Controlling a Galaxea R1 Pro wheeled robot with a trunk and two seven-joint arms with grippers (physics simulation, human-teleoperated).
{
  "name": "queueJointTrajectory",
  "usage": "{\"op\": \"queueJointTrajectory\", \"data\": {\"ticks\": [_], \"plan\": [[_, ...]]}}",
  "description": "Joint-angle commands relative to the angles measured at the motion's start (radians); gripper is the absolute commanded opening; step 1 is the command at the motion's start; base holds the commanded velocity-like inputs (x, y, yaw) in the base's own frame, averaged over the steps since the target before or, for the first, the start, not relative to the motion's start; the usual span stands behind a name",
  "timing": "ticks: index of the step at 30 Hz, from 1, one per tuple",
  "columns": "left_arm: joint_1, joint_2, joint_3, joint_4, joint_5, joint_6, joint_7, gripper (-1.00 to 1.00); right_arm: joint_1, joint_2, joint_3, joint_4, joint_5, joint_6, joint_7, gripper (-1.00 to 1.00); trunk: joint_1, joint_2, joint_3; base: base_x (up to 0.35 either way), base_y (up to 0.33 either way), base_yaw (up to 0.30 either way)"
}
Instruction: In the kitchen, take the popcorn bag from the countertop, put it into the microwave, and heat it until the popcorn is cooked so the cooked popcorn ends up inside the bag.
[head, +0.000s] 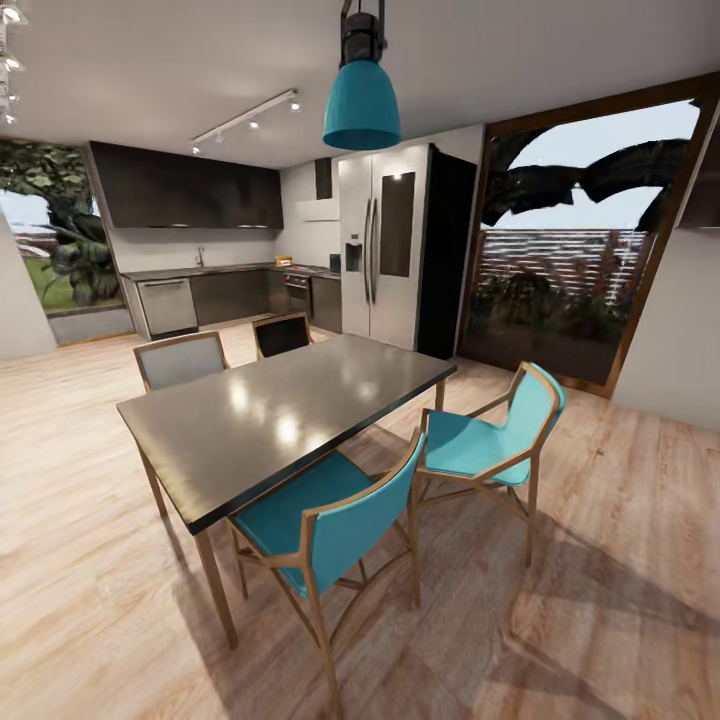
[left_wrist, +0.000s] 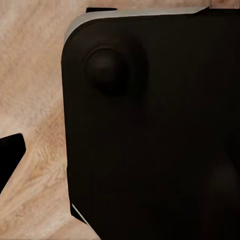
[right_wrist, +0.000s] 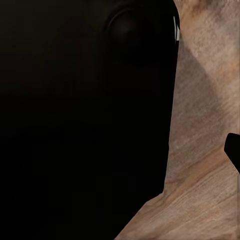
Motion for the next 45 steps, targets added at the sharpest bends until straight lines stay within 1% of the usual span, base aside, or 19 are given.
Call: {"op": "queueJointTrajectory", "data": {"ticks": [1, 6, 18, 23, 34, 38, 41, 45], "plan": [[0.000, 0.001, 0.002, -0.001, 0.001, -0.002, 0.000, 1.00, 0.000, 0.000, 0.003, 0.000, 0.002, 0.000, 0.000, 1.00, 0.000, 0.000, -0.001, 0.000, 0.000, 0.176], [0.001, 0.001, 0.007, 0.000, 0.015, -0.001, 0.008, 1.00, 0.000, 0.000, 0.006, 0.000, 0.005, 0.001, 0.000, 1.00, 0.000, 0.000, -0.001, 0.000, 0.000, 0.254], [0.000, 0.001, 0.007, 0.000, 0.016, -0.004, 0.010, 1.00, 0.000, 0.001, 0.002, 0.001, 0.004, -0.002, -0.001, 1.00, 0.000, 0.000, -0.001, 0.000, 0.000, 0.274], [0.001, 0.002, 0.008, -0.001, 0.016, -0.005, 0.010, 1.00, 0.000, 0.001, 0.000, 0.001, -0.001, -0.031, -0.001, 1.00, 0.000, 0.000, -0.001, 0.000, 0.000, 0.277], [0.001, 0.003, 0.009, 0.000, 0.018, -0.005, 0.012, 1.00, 0.000, 0.001, -0.001, 0.001, -0.001, -0.037, -0.001, 1.00, 0.000, 0.000, -0.001, 0.000, 0.000, 0.277], [0.001, 0.002, 0.012, 0.000, 0.032, -0.005, 0.011, 1.00, 0.000, 0.001, -0.001, 0.001, -0.001, -0.037, -0.001, 1.00, 0.000, 0.000, -0.001, 0.000, 0.000, 0.277], [0.001, 0.003, 0.013, 0.000, 0.059, -0.005, 0.010, 1.00, 0.000, 0.001, -0.001, 0.001, -0.001, -0.037, -0.001, 1.00, 0.000, 0.000, -0.001, 0.000, 0.000, 0.277], [0.001, 0.004, 0.013, 0.000, 0.068, -0.005, 0.010, 1.00, 0.000, 0.001, -0.001, 0.001, -0.003, -0.037, -0.001, 1.00, 0.000, 0.000, -0.001, 0.000, 0.000, 0.277]]}}
